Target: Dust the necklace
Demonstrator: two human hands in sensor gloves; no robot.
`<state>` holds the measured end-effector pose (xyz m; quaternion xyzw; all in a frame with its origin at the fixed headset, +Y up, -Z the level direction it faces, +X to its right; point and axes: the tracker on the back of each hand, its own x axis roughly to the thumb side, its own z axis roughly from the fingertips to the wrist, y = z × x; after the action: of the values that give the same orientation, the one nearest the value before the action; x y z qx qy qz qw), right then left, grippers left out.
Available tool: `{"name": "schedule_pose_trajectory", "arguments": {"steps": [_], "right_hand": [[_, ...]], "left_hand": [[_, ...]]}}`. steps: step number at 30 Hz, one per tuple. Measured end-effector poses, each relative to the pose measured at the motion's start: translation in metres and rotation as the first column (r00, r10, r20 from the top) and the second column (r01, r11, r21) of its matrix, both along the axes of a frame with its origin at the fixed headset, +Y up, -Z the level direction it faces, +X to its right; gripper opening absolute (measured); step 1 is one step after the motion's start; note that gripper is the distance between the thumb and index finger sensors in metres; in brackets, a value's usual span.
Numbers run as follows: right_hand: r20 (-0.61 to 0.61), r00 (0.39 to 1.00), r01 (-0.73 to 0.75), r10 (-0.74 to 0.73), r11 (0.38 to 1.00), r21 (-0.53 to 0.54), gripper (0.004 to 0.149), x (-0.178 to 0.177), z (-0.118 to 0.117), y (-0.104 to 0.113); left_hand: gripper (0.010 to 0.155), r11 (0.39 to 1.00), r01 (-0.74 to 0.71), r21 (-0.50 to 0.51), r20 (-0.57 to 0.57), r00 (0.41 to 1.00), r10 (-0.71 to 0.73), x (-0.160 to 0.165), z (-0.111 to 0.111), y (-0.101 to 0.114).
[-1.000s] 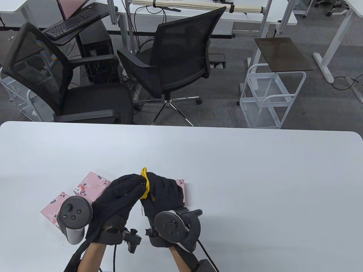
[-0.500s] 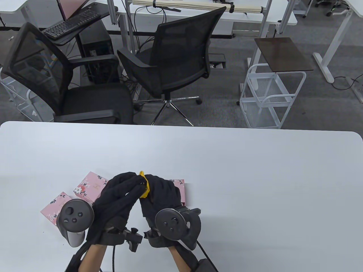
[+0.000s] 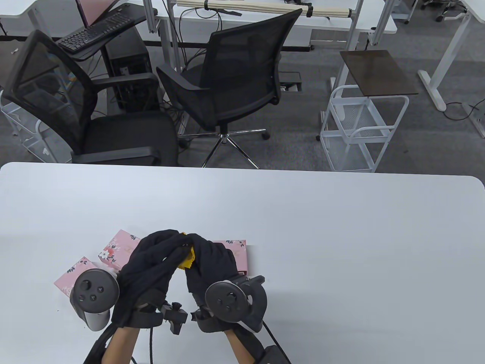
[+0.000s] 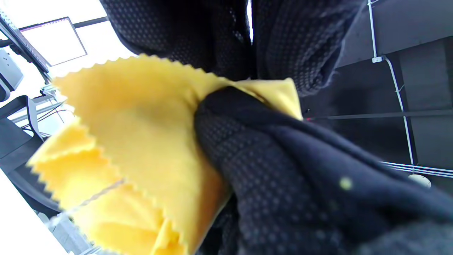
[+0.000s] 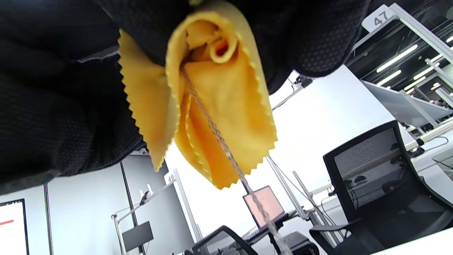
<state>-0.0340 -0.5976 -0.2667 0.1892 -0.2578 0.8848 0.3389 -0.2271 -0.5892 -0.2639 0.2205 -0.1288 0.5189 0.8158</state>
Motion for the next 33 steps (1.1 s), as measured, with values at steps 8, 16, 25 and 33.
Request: {"name": "schedule_pose_trajectory", "arguments": {"steps": [8,16,25,33], "right_hand": [[-0.006,0.999,0.033,-0.033,0.999,-0.018,0.042,0.0009,-0.0019,-0.0026],[-0.002,1.000,-0.014,0.014,1.000,-0.020,0.041,0.0001,-0.0023,-0.0018],[-0.002,0.999,-0.050,0.050,0.998,-0.023,0.040,-0.0020,-0.0033,-0.0036],[0.022,0.999,-0.037,0.037,0.999,-0.016,0.041,-0.0025,-0.0041,-0.0069]], "left_hand": [[0.035,1.000,-0.011,0.001,0.001,1.000,0.011,-0.0027,0.0012,0.0017],[0.035,0.999,-0.034,-0.010,0.003,0.999,0.034,-0.0080,-0.0008,0.0001],[0.035,0.999,-0.049,-0.011,0.015,0.999,0.049,-0.0082,-0.0003,0.0007],[0.035,0.997,-0.076,-0.011,0.024,0.997,0.076,-0.0098,0.0009,0.0025]]}}
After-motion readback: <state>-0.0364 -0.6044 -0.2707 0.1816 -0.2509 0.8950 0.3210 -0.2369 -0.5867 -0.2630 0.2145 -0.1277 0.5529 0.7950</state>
